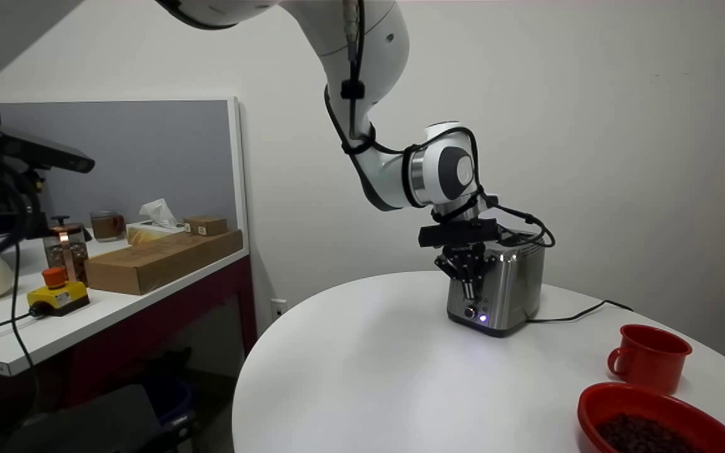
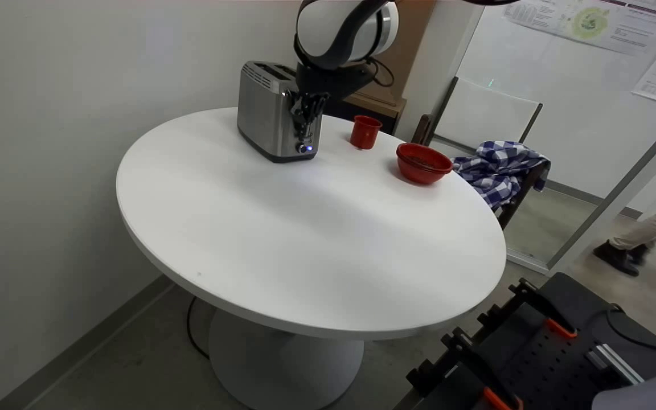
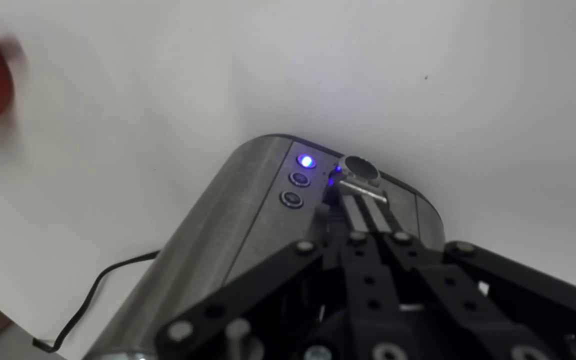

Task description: Push the lever of the toaster down

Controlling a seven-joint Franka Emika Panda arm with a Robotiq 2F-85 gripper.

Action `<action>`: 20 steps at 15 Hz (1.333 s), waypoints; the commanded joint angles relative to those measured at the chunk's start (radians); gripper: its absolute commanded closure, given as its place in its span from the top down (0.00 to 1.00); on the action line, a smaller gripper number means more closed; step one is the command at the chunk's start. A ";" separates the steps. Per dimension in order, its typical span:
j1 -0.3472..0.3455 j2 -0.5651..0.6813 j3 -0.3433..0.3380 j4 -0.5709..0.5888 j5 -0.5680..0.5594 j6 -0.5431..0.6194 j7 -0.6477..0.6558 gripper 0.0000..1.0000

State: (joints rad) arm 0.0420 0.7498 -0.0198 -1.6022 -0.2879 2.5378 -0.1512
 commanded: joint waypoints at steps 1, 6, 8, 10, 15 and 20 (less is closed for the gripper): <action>-0.018 0.028 0.001 0.038 0.021 -0.035 -0.035 0.32; -0.081 -0.079 0.013 -0.027 0.082 -0.093 -0.048 0.70; -0.097 -0.129 -0.004 -0.068 0.082 -0.122 -0.034 0.85; -0.120 -0.192 -0.004 -0.125 0.086 -0.157 -0.042 0.98; -0.212 -0.374 0.085 -0.283 0.239 -0.300 -0.272 1.00; -0.172 -0.563 0.057 -0.425 0.234 -0.387 -0.285 1.00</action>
State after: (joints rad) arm -0.1536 0.3178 0.0557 -1.9111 -0.0408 2.1770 -0.4383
